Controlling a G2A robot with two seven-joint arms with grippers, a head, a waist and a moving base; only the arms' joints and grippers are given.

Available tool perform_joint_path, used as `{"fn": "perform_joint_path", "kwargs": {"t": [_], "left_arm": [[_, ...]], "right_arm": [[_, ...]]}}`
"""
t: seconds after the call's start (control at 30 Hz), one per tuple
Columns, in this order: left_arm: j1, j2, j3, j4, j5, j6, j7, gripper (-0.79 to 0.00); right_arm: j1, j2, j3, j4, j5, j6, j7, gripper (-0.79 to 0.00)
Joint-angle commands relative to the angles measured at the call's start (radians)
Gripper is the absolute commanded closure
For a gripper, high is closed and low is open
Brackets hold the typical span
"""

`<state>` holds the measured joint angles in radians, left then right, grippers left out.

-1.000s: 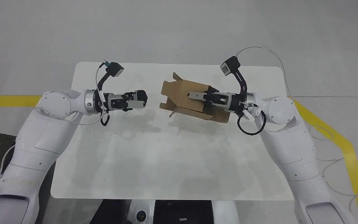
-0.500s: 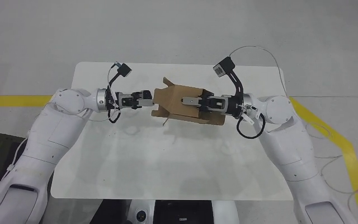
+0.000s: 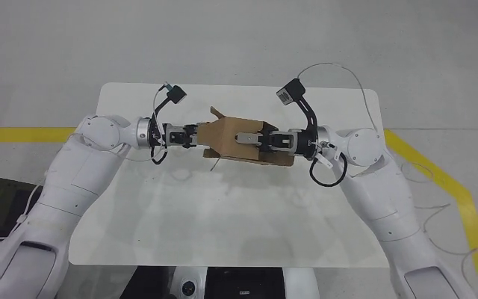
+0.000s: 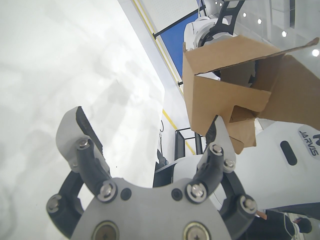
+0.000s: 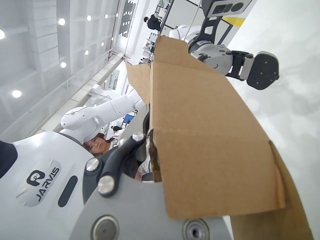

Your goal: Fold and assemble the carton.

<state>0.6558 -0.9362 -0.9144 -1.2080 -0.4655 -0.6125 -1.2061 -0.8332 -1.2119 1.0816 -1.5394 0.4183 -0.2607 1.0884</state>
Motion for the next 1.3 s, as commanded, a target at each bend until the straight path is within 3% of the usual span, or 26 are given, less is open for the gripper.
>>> {"fn": "perform_joint_path", "kwargs": {"t": [0.0,1.27], "left_arm": [[-0.002,-0.002,0.0,0.0,-0.004,0.002,-0.003,-0.785],[0.018,-0.005,-0.031,-0.032,-0.029,0.028,-0.029,-0.785]], "right_arm": [[0.003,-0.001,-0.007,0.001,0.002,-0.002,0.004,0.0],[0.038,-0.02,-0.069,0.036,0.034,-0.033,-0.001,0.0]]}}
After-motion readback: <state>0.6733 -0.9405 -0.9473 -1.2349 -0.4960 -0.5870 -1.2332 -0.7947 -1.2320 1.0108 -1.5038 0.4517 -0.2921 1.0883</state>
